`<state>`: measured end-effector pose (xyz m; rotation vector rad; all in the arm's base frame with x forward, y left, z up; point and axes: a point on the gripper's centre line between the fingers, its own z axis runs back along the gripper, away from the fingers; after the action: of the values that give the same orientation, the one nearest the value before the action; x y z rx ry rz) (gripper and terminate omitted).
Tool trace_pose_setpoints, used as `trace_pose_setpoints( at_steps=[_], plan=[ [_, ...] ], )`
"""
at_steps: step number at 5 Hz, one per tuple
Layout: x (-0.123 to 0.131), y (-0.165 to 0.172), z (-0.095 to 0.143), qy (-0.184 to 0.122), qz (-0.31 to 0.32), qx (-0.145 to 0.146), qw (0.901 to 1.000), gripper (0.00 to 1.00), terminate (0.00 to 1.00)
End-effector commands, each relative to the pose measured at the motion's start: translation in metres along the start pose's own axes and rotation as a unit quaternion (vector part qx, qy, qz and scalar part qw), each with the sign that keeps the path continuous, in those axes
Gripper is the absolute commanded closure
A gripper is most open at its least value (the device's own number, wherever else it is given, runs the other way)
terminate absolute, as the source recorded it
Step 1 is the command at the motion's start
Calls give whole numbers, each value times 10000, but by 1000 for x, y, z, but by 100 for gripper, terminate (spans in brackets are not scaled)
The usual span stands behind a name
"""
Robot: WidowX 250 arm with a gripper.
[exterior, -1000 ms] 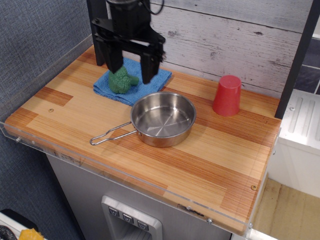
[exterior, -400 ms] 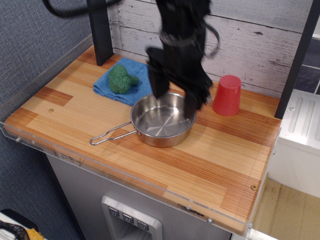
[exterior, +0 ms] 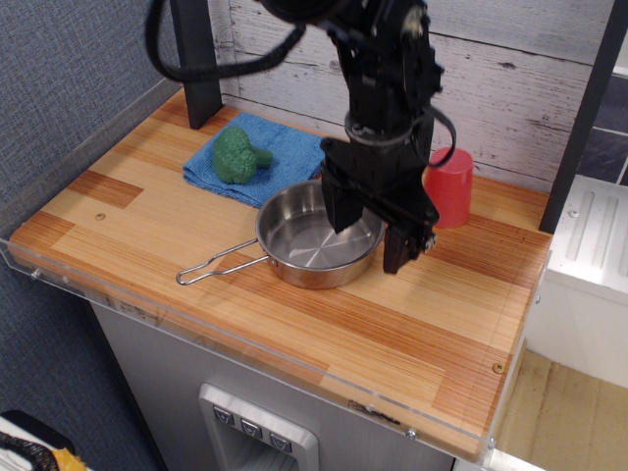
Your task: Pick up the pot and place it on the near edge of the table
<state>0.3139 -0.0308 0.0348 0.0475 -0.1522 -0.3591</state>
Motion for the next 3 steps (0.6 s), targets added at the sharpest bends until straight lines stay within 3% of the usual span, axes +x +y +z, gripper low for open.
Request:
trace_pose_setpoints(
  at_steps=[1,2,3],
  plan=[
    [2,-6,-14,-83,-169,-8,9998,0,0],
    [-2,-6,-16,-73,-114,19,9999,100,0],
    [-4,-5,-15,-75,-145,14,9999,100,0]
  ],
)
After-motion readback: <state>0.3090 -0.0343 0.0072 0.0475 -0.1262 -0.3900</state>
